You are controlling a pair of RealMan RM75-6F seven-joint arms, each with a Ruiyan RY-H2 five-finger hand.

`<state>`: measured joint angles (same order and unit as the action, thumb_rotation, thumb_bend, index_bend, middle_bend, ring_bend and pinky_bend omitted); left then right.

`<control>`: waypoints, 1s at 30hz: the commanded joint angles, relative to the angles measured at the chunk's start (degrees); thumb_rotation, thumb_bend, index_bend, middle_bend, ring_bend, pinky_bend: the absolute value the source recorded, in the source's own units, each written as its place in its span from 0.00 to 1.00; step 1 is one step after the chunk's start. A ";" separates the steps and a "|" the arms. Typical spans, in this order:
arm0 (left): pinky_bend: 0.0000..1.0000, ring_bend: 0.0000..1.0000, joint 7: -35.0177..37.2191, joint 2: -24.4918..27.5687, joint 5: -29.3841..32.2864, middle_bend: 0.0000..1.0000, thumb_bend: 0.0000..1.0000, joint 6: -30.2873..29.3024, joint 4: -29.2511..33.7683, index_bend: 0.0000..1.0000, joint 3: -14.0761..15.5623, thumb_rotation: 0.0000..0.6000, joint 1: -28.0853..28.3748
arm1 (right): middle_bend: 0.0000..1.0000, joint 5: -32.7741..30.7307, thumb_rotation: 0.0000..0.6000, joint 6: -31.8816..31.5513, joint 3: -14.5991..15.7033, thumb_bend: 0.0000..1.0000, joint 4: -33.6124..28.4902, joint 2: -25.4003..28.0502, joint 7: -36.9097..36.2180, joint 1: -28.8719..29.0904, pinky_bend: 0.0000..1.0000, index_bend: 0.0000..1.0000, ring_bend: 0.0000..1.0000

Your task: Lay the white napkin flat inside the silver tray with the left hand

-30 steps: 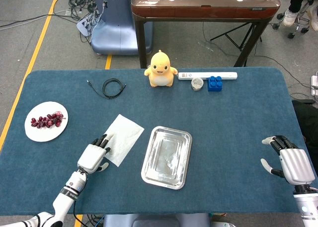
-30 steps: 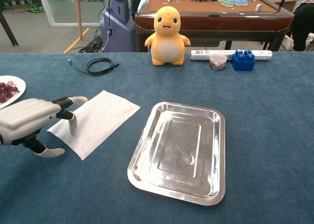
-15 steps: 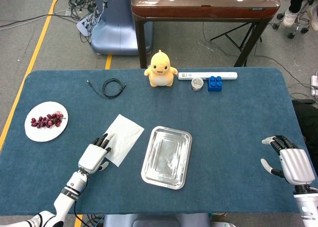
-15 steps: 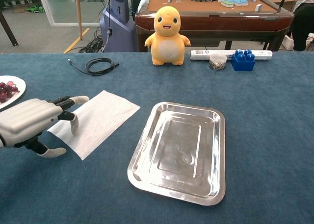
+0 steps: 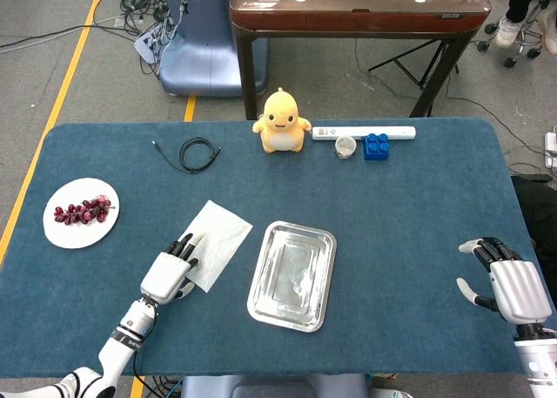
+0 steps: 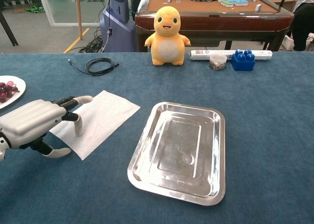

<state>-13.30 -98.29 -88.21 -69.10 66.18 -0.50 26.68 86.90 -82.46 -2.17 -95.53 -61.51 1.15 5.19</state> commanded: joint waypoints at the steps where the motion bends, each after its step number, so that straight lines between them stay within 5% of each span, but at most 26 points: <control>1: 0.18 0.00 0.60 -0.79 -0.35 0.01 0.22 -0.50 -1.15 0.48 0.00 1.00 0.02 | 0.32 -0.03 1.00 0.00 -0.04 0.28 0.02 0.03 -0.07 0.01 0.38 0.33 0.20; 18: 0.18 0.00 3.05 -3.00 -1.18 0.02 0.23 -2.11 -4.07 0.55 -0.26 1.00 0.09 | 0.32 -0.06 1.00 -0.01 -0.08 0.28 0.00 0.08 -0.19 0.01 0.38 0.33 0.20; 30: 0.18 0.00 4.38 -3.61 -0.98 0.02 0.36 -2.13 -4.81 0.56 -0.31 1.00 0.04 | 0.32 -0.04 1.00 -0.24 -0.17 0.28 -0.04 0.23 -0.41 -0.07 0.38 0.33 0.20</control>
<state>-8.91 -101.90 -89.19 -71.22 61.37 -0.82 26.72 86.86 -82.71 -2.34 -95.57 -61.28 0.75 5.12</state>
